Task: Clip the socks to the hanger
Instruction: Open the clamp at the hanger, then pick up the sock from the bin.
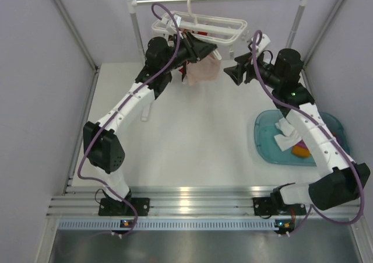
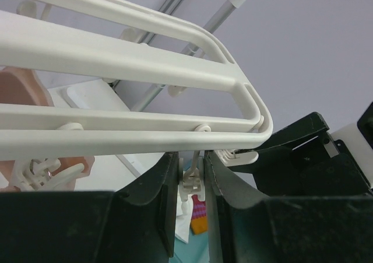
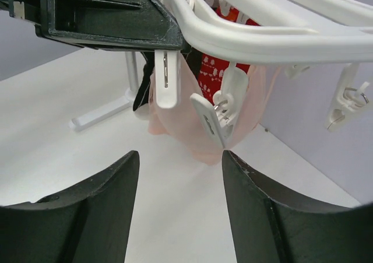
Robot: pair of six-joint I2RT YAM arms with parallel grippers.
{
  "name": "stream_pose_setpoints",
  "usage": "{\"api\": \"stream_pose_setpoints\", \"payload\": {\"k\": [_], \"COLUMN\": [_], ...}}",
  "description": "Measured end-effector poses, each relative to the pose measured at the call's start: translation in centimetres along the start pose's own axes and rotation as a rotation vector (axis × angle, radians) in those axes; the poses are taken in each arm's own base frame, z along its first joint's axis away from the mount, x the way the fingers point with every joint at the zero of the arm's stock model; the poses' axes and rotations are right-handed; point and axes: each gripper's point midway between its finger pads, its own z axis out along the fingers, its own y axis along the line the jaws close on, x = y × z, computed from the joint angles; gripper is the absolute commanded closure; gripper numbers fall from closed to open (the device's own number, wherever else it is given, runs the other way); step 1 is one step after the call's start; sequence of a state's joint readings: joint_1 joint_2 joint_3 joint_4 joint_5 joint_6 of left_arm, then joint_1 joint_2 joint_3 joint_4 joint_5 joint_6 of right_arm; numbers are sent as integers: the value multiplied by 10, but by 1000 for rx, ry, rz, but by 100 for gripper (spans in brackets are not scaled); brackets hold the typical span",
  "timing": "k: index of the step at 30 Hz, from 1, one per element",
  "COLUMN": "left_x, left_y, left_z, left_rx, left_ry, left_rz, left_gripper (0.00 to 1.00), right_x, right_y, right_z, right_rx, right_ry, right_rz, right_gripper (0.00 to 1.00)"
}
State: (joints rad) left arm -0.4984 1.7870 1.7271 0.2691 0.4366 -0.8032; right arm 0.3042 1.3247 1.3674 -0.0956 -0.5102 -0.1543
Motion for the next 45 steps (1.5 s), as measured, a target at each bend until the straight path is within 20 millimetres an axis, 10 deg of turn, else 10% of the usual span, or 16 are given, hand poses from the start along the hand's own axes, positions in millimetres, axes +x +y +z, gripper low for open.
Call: {"api": "stream_pose_setpoints", "payload": {"k": [7, 15, 18, 21, 30, 34, 45], "left_x": [4, 3, 1, 0, 2, 2, 3], "left_y": [7, 5, 4, 2, 6, 7, 7], "left_z": [3, 5, 5, 5, 9, 9, 9], "left_rx": [-16, -12, -9, -5, -7, -6, -4], "left_ry": [8, 5, 1, -1, 2, 4, 8], "left_rz": [-52, -68, -66, -64, -65, -64, -61], "left_gripper": [100, 100, 100, 100, 100, 100, 100], "right_x": [-2, 15, 49, 94, 255, 295, 348], "right_y": [-1, -37, -65, -85, -75, -49, -74], "right_z": [-3, -40, -79, -128, -264, -283, -288], "right_rx": [-27, 6, 54, 109, 0, -203, -547], "right_ry": [-11, 100, 231, 395, 889, 979, 1043], "right_rz": [14, 20, 37, 77, 171, 65, -304], "right_gripper": [45, 22, 0, 0, 24, 30, 39]}}
